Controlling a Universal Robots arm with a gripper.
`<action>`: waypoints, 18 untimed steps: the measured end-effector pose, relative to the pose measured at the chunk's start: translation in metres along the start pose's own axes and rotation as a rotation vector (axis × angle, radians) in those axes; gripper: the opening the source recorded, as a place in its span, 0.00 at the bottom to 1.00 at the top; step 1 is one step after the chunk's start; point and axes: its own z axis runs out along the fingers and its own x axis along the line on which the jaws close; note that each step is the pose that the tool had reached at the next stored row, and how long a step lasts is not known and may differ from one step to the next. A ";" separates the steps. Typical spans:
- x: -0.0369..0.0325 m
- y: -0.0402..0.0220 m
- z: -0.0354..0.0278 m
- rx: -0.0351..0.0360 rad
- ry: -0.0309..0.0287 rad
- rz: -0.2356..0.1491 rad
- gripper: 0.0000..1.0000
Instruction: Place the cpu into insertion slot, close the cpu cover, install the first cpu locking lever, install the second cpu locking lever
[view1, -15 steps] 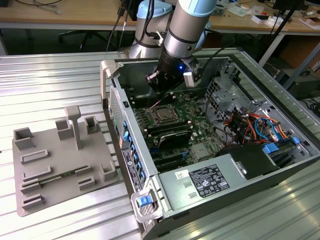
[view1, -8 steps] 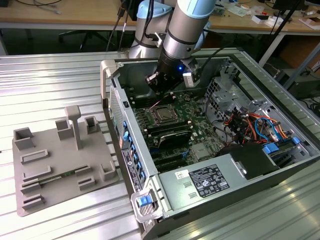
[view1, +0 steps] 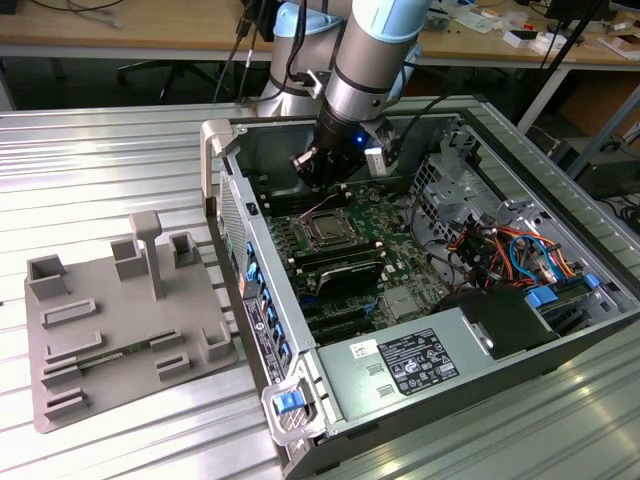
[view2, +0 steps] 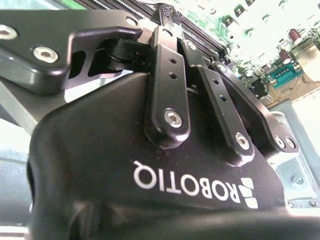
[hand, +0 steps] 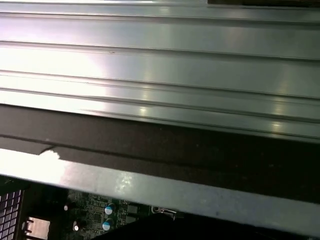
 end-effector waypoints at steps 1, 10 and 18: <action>-0.0010 -0.0002 0.0006 0.0002 0.0001 0.000 0.11; -0.0046 -0.0009 0.0038 0.0008 0.0002 -0.001 0.11; -0.0046 -0.0008 0.0019 0.0003 0.0001 -0.001 0.11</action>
